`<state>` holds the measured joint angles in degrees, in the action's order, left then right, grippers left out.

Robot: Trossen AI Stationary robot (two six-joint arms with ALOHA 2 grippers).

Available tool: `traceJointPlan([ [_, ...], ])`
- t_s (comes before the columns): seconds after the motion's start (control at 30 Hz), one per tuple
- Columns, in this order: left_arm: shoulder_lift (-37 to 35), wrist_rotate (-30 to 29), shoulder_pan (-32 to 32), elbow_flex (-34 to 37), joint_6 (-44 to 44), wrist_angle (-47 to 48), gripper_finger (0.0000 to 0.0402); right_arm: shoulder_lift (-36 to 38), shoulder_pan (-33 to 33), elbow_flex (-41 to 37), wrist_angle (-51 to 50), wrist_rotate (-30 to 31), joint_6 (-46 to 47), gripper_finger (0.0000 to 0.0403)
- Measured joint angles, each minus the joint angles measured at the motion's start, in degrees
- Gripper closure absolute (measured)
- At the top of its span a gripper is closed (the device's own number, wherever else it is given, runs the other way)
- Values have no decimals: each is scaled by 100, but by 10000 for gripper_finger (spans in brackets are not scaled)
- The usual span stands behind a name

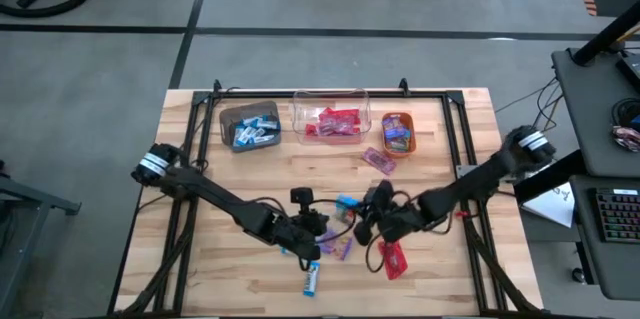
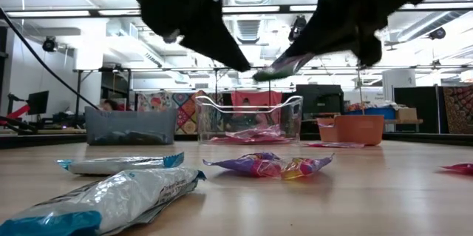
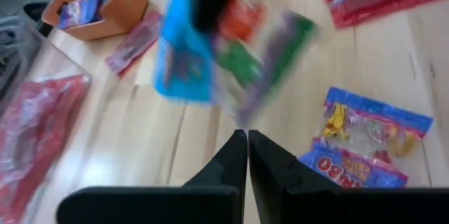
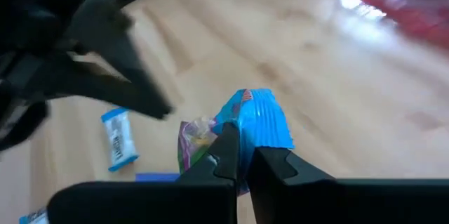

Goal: Sort candy
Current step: Put the blue gummy into the orange bin

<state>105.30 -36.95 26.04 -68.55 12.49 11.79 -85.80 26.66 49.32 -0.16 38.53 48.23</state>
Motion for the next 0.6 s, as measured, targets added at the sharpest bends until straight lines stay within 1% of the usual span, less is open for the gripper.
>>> traceJointPlan([
  [0.07,-193,3,0,2,9,166,401,414,-145,0,-541,23,-122,394],
  [0.17,-449,-1,2,2,17,305,401,1055,-536,2,-1464,86,-226,394],
  [0.27,-655,3,19,5,57,330,401,1638,-1120,2,-2526,112,-237,394],
  [0.37,-880,92,73,10,158,455,401,2075,-1894,2,-3557,7,-235,394],
  [0.47,-1155,625,122,13,173,475,401,2311,-2787,1,-4290,-409,-342,394],
  [0.6,-1514,1341,174,20,-11,510,401,2314,-3919,0,-4414,-1300,-1392,394],
])
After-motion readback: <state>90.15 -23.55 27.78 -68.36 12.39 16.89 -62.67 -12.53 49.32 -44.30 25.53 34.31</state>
